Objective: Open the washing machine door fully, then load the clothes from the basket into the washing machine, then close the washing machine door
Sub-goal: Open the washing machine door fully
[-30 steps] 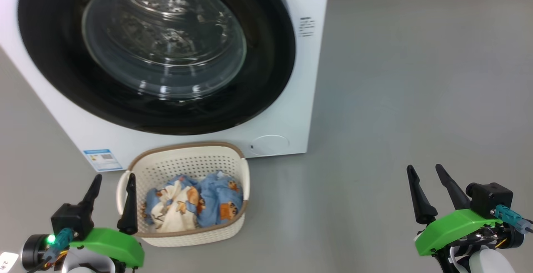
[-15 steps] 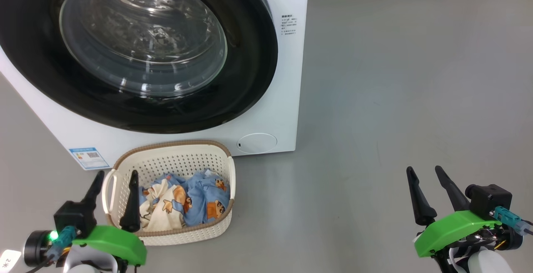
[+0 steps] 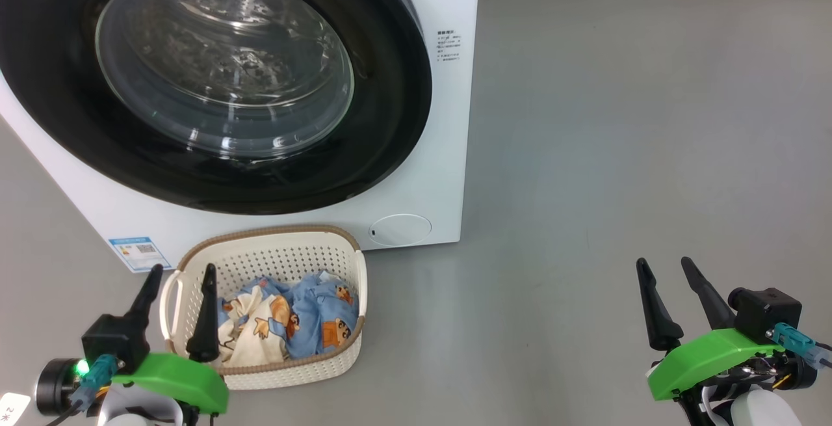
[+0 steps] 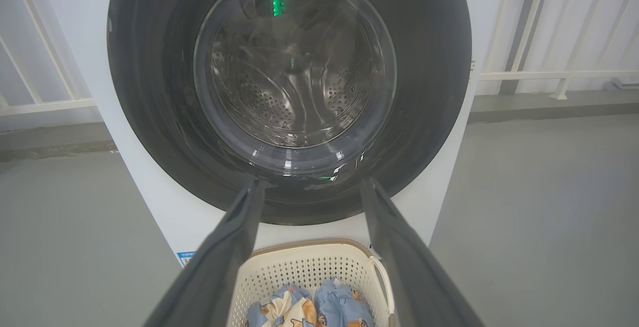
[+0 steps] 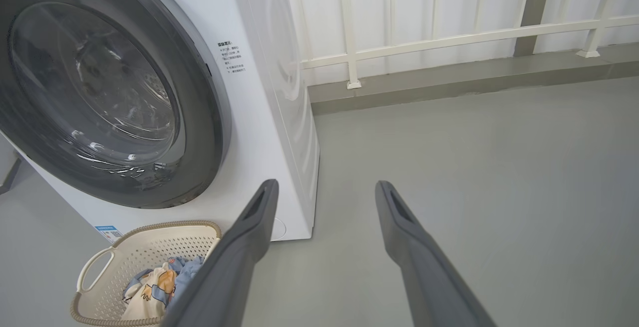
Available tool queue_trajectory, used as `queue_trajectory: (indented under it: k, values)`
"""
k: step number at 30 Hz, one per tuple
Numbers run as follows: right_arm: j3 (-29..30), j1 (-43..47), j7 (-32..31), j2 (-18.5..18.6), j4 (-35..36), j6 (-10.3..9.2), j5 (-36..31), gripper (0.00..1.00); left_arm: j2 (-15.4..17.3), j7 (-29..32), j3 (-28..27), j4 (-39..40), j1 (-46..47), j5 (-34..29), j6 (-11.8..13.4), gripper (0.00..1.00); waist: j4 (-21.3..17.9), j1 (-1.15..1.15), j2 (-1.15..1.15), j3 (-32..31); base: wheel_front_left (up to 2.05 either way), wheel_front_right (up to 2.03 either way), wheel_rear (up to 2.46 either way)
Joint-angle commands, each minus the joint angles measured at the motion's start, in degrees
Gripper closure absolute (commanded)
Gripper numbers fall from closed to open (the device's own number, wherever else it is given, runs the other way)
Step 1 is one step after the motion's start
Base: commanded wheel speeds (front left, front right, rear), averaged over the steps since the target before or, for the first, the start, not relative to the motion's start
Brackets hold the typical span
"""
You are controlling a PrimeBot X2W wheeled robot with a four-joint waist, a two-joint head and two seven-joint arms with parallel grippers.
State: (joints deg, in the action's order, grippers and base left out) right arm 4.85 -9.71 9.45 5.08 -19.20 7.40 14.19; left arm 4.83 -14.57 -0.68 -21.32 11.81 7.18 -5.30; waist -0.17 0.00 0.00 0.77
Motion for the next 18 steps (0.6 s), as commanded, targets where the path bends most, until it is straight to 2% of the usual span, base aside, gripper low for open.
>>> queue_trajectory:
  k: [1, 18]
  values:
    - [-1.07, -1.94, 0.53, 0.14, 1.61, 0.09, -0.48, 0.0, 1.17, -0.43, -2.03, 1.22, 0.97, -0.68, -0.11, 0.0, 0.03, 0.0, 0.0, -0.16, 0.0, 0.0, 0.0]
    - [-0.14, -2.55, 0.15, 0.35, 2.71, 0.09, 0.1, 0.0, 0.86, -0.43, -1.05, 2.67, -0.09, -1.44, -0.81, 0.0, 1.48, 0.0, 0.0, 0.77, 0.0, 0.0, 0.0]
